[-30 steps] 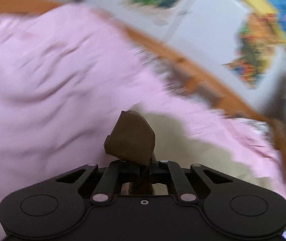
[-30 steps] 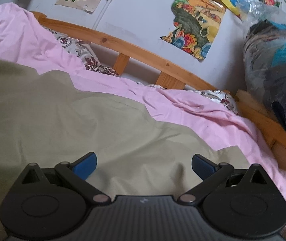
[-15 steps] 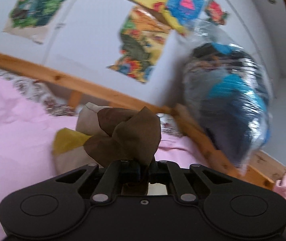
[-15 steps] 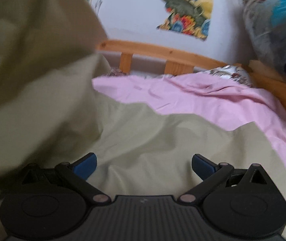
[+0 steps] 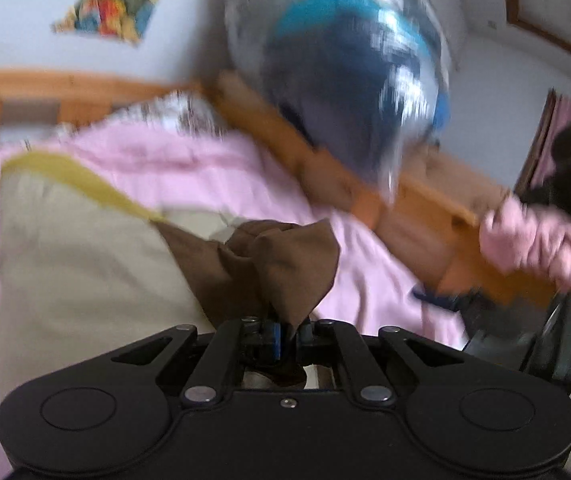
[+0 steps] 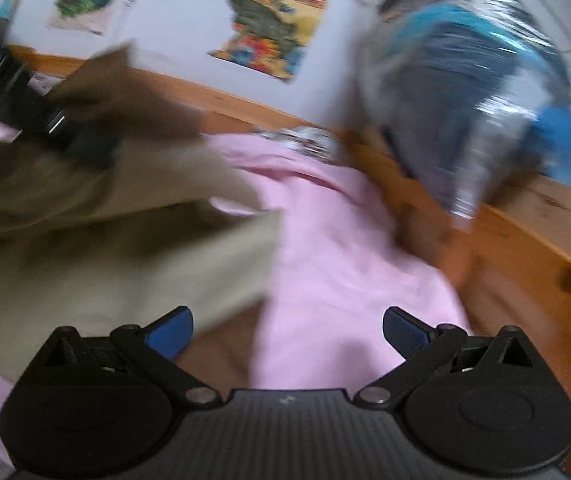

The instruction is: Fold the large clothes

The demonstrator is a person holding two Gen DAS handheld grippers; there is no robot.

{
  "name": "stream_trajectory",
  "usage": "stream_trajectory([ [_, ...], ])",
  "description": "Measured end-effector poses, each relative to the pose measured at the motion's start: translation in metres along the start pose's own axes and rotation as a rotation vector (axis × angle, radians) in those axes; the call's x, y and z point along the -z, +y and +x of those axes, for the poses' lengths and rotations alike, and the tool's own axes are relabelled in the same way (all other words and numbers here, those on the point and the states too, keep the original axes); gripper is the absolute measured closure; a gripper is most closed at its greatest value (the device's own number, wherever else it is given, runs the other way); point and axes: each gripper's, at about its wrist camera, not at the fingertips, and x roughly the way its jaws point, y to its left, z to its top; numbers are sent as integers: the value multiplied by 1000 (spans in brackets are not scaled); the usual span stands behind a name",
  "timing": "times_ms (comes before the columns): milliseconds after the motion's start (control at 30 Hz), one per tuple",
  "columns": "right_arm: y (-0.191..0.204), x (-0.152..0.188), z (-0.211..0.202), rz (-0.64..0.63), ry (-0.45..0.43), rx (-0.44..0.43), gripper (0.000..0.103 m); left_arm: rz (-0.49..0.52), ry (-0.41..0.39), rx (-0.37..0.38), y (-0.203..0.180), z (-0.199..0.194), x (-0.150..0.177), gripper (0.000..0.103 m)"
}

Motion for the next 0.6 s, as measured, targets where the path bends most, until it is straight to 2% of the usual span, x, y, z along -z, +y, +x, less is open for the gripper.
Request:
stream_trajectory([
  [100,-17,6,3,42,22,23,0,11,61,-3,2,14,18,98],
  [167,-26,2,0,79,-10,9,0,42,75,-18,0,17,26,98],
  [300,-46,-21,3,159,-81,-134,0,79,82,-25,-2,15,31,98],
  [367,-54,-40,16,206,-82,-250,0,102,81,-27,-3,13,33,98],
  [433,-62,-63,42,265,-42,-445,9,122,80,-33,-4,8,30,98],
  [500,-57,-83,70,303,27,-643,17,143,78,-41,-6,8,32,98],
  [533,-52,-92,86,313,70,-729,25,149,77,-44,-7,8,32,98],
  [600,-32,-105,113,312,153,-847,31,158,74,-47,-8,8,32,98],
])
